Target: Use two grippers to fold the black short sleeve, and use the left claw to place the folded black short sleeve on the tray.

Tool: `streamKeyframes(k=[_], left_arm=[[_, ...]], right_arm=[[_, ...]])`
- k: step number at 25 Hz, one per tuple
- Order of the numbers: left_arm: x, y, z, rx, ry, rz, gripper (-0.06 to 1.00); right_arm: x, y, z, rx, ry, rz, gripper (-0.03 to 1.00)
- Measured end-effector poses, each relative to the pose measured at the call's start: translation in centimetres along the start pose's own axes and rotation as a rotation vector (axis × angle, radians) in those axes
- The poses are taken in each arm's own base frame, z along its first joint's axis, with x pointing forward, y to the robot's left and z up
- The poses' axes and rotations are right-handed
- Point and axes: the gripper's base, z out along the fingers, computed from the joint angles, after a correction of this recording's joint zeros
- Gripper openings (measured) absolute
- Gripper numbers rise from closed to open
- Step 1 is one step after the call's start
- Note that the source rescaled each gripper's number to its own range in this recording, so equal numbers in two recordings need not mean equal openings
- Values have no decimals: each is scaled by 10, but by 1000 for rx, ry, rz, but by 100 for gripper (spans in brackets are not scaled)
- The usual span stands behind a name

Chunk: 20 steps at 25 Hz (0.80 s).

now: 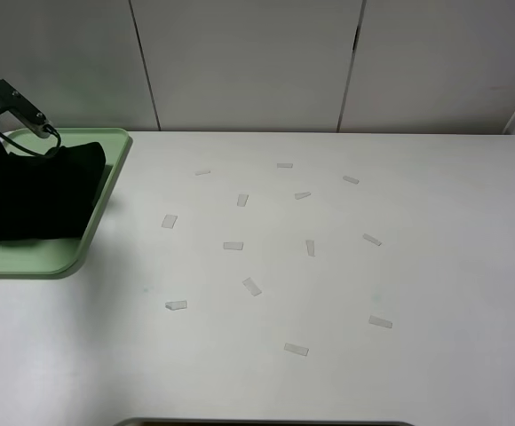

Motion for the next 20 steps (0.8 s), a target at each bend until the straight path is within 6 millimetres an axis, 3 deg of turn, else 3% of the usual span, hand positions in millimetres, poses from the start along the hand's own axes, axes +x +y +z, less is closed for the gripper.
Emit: streamKeyframes(k=[9,13,20], left_arm=[[-3,0,-9,33,-49,-112,100],[-3,-20,-5,113,-91,-212,100],[6,-54,2,171,-171,-213,100]], right_arm=[[0,0,0,0,0,0,100],[0,0,0,0,0,0,100],[0,0,0,0,0,0,100]])
